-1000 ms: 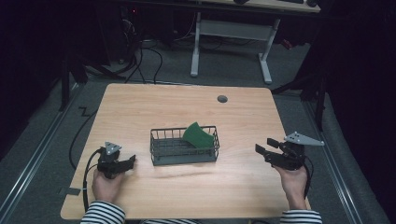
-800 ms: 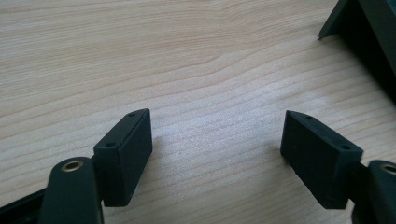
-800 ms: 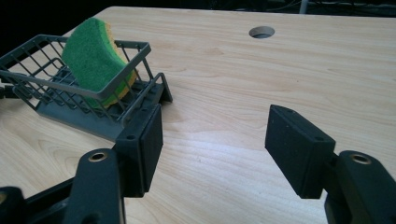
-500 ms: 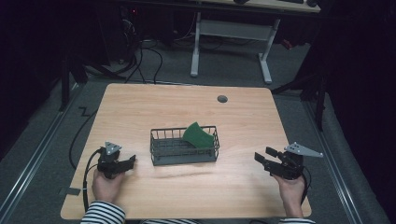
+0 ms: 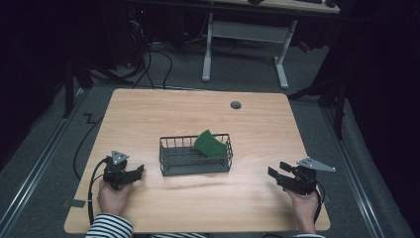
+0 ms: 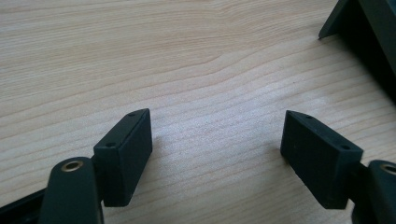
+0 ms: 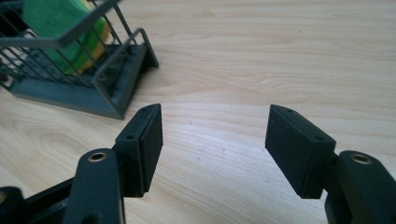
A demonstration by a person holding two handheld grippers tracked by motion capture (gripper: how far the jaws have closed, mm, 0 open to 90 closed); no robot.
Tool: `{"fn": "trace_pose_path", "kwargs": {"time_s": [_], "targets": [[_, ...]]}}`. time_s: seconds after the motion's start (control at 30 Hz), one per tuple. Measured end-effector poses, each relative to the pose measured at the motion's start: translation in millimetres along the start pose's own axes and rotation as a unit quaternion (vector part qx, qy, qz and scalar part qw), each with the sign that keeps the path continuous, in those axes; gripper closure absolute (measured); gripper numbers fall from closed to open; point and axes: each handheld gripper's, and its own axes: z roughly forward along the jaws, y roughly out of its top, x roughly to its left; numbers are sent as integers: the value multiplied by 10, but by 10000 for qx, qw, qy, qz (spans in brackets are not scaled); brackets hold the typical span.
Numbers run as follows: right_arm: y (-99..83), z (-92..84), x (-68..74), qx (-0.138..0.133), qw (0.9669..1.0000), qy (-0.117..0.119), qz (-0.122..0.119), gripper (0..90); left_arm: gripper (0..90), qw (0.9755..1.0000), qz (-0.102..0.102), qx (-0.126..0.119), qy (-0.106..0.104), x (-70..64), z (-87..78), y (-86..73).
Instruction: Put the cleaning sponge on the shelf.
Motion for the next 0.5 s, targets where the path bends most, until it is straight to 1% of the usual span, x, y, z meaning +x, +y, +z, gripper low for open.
{"fn": "trace_pose_path", "kwargs": {"time_s": [0.07,0.23,0.37,0.47,0.5], "targets": [[-24,33,-11,52,10000,-67,0,370,256,10000,1,1,-1,0,0,0],[-80,98,-34,149,9998,-152,13,370,256,10000,1,0,0,0,0,0],[-135,164,-70,221,9992,-333,-35,370,256,10000,1,1,-1,0,0,0],[-160,201,-96,278,9987,-419,0,369,256,10000,0,0,-1,0,0,0],[-168,215,-102,305,9984,-482,-32,369,255,10000,0,0,-2,0,0,0]]}}
